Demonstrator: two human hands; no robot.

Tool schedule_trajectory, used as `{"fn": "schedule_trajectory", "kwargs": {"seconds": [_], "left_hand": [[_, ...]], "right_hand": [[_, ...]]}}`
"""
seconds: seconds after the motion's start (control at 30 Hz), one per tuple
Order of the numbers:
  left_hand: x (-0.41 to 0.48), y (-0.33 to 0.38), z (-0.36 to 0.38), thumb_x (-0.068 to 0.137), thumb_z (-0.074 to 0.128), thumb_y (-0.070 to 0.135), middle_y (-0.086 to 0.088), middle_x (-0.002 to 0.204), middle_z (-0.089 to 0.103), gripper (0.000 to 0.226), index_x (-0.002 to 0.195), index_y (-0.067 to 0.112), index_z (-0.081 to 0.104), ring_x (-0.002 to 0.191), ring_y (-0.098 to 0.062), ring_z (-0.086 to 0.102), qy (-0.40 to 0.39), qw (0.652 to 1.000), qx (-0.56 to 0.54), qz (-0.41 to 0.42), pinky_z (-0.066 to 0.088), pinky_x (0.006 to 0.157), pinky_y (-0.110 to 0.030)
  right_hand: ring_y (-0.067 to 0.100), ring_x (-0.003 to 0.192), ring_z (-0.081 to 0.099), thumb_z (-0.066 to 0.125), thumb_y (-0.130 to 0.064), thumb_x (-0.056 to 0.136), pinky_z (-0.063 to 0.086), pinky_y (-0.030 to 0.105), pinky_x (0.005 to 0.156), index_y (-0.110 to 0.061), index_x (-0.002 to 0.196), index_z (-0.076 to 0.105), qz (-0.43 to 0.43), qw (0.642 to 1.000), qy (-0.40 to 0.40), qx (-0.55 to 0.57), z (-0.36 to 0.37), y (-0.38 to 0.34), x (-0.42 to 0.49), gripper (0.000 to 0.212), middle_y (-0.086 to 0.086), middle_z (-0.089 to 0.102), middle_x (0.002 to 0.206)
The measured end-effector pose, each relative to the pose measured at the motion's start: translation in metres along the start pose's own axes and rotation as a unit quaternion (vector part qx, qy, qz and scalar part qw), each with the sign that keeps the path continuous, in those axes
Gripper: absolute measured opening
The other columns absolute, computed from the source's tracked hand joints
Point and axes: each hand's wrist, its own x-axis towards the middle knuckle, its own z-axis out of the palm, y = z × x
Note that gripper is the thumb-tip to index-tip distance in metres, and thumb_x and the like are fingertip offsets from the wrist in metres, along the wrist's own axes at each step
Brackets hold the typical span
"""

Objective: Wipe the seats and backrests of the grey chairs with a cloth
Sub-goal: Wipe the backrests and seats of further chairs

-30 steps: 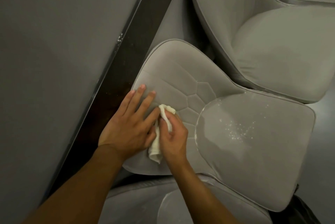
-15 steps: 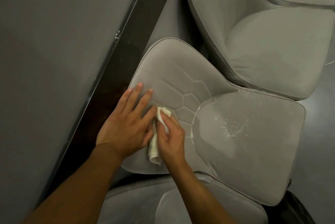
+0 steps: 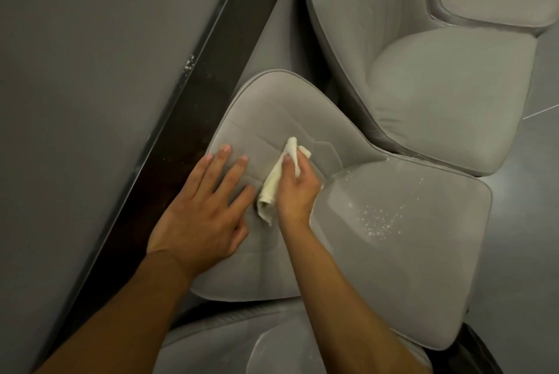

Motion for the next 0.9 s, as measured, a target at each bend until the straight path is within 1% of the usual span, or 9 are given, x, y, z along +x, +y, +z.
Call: {"fn": "schedule_trajectory", "kwargs": {"seconds": [0.07, 0.27, 0.33, 0.43, 0.53, 0.63, 0.77, 0.83, 0.9], "left_hand": [[0.000, 0.000, 0.000, 0.093, 0.037, 0.045, -0.026, 0.159, 0.032, 0.057, 0.132, 0.012, 0.061, 0.152, -0.047, 0.014, -0.002, 1.000, -0.002, 0.000, 0.013, 0.124, -0.059], [0.000, -0.001, -0.001, 0.094, 0.034, 0.045, -0.026, 0.160, 0.030, 0.056, 0.132, 0.012, 0.060, 0.153, -0.047, 0.012, -0.018, 1.000, -0.007, -0.002, 0.015, 0.123, -0.059], [0.000, -0.001, -0.001, 0.094, 0.035, 0.045, -0.027, 0.160, 0.030, 0.056, 0.132, 0.012, 0.060, 0.153, -0.047, 0.012, -0.017, 1.000, -0.003, -0.001, 0.014, 0.123, -0.060], [-0.001, -0.001, 0.000, 0.095, 0.033, 0.046, -0.027, 0.159, 0.031, 0.057, 0.132, 0.012, 0.061, 0.153, -0.047, 0.012, -0.013, 1.000, -0.002, 0.000, 0.013, 0.124, -0.060], [0.000, 0.000, 0.000, 0.098, 0.031, 0.048, -0.027, 0.159, 0.032, 0.059, 0.134, 0.012, 0.059, 0.152, -0.047, 0.014, -0.008, 1.000, -0.009, 0.001, 0.012, 0.124, -0.060], [0.000, 0.000, -0.002, 0.094, 0.034, 0.045, -0.027, 0.159, 0.032, 0.057, 0.132, 0.011, 0.061, 0.152, -0.048, 0.013, -0.017, 1.000, -0.003, 0.002, 0.011, 0.124, -0.059], [0.000, 0.000, -0.003, 0.092, 0.042, 0.043, -0.027, 0.159, 0.032, 0.053, 0.131, 0.012, 0.060, 0.152, -0.047, 0.014, -0.022, 1.000, -0.002, -0.001, 0.014, 0.123, -0.060], [0.000, -0.001, -0.002, 0.092, 0.043, 0.042, -0.027, 0.159, 0.031, 0.053, 0.131, 0.012, 0.060, 0.152, -0.047, 0.014, -0.022, 1.000, -0.001, -0.001, 0.014, 0.123, -0.059], [0.001, -0.001, -0.003, 0.092, 0.042, 0.043, -0.026, 0.159, 0.032, 0.054, 0.132, 0.012, 0.060, 0.152, -0.047, 0.015, -0.018, 1.000, -0.004, -0.001, 0.014, 0.124, -0.059]], "right_hand": [[0.004, 0.104, 0.060, 0.055, -0.023, 0.101, 0.044, 0.008, 0.087, -0.018, 0.134, 0.061, 0.003, 0.999, -0.008, -0.032, -0.002, 0.011, -0.006, 0.034, -0.008, 0.064, 0.118], [0.034, 0.114, 0.061, 0.050, -0.018, 0.100, 0.043, 0.030, 0.093, -0.008, 0.122, 0.068, 0.168, 0.959, -0.021, -0.228, -0.033, 0.058, 0.014, 0.030, 0.015, 0.068, 0.118], [0.028, 0.113, 0.061, 0.049, -0.018, 0.101, 0.044, 0.029, 0.094, -0.010, 0.125, 0.066, 0.130, 0.973, -0.009, -0.191, -0.026, 0.044, 0.012, 0.031, 0.012, 0.067, 0.119], [0.000, 0.103, 0.058, 0.050, -0.019, 0.102, 0.040, 0.009, 0.086, -0.018, 0.133, 0.062, 0.027, 0.997, -0.022, -0.068, -0.013, 0.008, -0.009, 0.033, -0.009, 0.062, 0.118], [-0.019, 0.108, 0.051, 0.051, -0.023, 0.103, 0.038, 0.003, 0.094, -0.021, 0.136, 0.059, -0.077, 0.993, -0.075, -0.053, -0.010, -0.004, -0.028, 0.034, -0.023, 0.056, 0.122], [-0.003, 0.114, 0.057, 0.052, -0.011, 0.100, 0.036, 0.005, 0.099, -0.019, 0.130, 0.065, -0.105, 0.988, -0.040, -0.104, -0.017, 0.018, -0.017, 0.033, -0.007, 0.063, 0.126], [0.033, 0.116, 0.060, 0.047, -0.014, 0.100, 0.042, 0.028, 0.097, -0.011, 0.122, 0.068, 0.104, 0.968, -0.009, -0.229, -0.028, 0.046, 0.014, 0.031, 0.014, 0.068, 0.120], [0.036, 0.116, 0.059, 0.046, -0.017, 0.101, 0.042, 0.031, 0.097, -0.005, 0.121, 0.066, 0.114, 0.971, 0.006, -0.211, -0.025, 0.036, 0.022, 0.031, 0.016, 0.067, 0.120], [0.028, 0.111, 0.061, 0.048, -0.016, 0.101, 0.043, 0.026, 0.092, -0.008, 0.123, 0.066, 0.052, 0.990, 0.028, -0.124, -0.013, 0.004, 0.018, 0.030, 0.011, 0.067, 0.116]]}}
